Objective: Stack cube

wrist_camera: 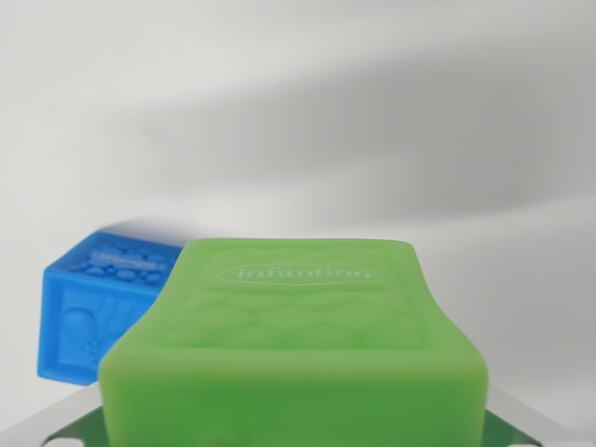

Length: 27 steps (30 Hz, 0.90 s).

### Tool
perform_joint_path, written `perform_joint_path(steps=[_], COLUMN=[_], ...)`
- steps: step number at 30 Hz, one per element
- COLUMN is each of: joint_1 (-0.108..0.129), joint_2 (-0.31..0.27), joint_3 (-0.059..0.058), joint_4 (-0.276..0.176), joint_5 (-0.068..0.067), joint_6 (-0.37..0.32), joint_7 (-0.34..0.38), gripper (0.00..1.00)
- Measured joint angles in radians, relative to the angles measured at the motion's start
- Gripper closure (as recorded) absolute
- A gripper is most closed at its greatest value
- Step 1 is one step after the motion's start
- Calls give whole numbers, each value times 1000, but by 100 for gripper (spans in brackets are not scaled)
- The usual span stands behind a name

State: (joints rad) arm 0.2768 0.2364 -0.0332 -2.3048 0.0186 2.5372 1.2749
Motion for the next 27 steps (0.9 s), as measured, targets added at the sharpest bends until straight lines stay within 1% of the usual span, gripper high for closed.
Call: perform_joint_path(steps=[27], joint_1=[98], joint_2=[11], joint_3=[2], joint_4=[5], joint_5=[0], joint_6=[7], joint_7=[174], gripper=[100])
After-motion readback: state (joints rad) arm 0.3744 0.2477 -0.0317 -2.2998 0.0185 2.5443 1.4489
